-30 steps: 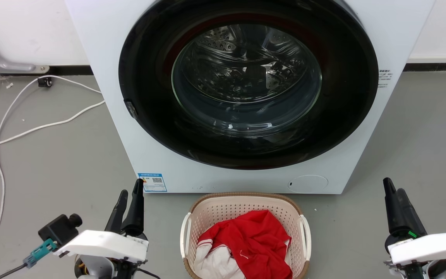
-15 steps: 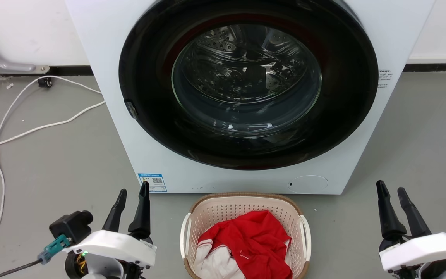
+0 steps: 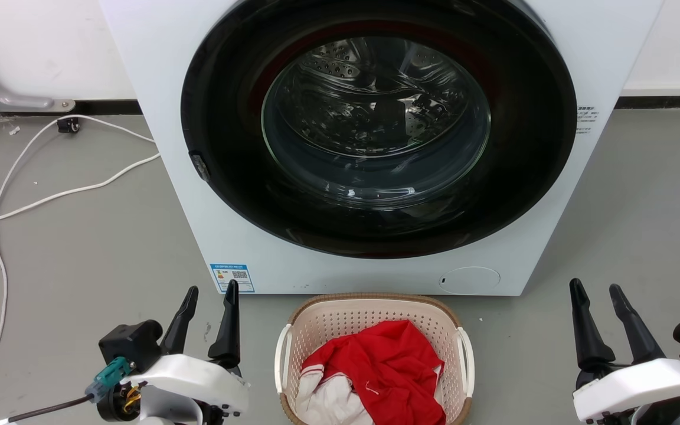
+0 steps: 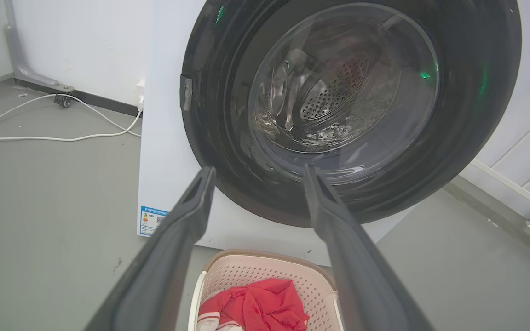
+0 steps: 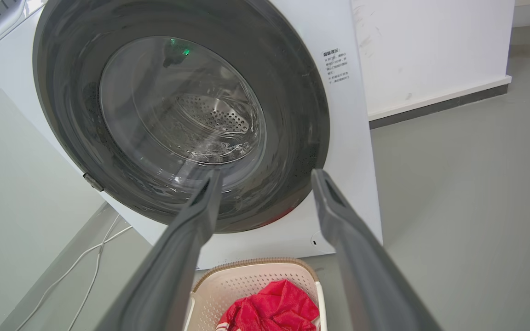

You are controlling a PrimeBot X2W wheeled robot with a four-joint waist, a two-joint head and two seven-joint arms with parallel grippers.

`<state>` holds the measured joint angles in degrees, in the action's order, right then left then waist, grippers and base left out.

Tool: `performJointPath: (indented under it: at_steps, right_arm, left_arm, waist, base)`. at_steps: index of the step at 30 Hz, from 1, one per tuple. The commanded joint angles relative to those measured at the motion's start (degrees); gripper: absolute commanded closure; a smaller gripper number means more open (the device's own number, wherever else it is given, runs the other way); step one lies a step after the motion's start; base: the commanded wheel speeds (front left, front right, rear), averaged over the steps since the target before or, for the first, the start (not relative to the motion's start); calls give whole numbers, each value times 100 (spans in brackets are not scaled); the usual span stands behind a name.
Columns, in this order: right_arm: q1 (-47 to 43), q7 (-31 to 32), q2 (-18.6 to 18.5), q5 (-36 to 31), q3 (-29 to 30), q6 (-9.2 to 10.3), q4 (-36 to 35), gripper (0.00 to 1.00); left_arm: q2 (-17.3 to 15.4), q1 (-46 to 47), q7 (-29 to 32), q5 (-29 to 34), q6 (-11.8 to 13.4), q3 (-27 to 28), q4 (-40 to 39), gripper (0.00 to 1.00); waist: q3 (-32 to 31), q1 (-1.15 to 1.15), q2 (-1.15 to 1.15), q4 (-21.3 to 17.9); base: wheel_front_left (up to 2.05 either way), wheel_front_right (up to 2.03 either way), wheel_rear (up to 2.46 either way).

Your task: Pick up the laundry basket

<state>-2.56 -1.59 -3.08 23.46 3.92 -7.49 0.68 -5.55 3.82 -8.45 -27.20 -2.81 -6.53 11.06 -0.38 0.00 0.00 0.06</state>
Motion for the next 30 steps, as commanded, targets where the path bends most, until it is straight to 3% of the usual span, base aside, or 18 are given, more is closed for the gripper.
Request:
performJointPath:
  at_steps: [1, 30]
  right_arm:
    - [-12, -44, 10, -134, -5, -1, -80, 0]
    - [-222, -197, 22, -1583, -49, 0, -336, 0]
  left_arm:
    - [-56, 61, -49, 123, 21, -14, -46, 0]
    - [-111, 34, -426, 1463, 273, -230, 92, 0]
  waist:
    - [0, 0, 0, -1]
    - [3, 0, 0, -49]
  base:
    - [0, 0, 0]
    - [0, 0, 0]
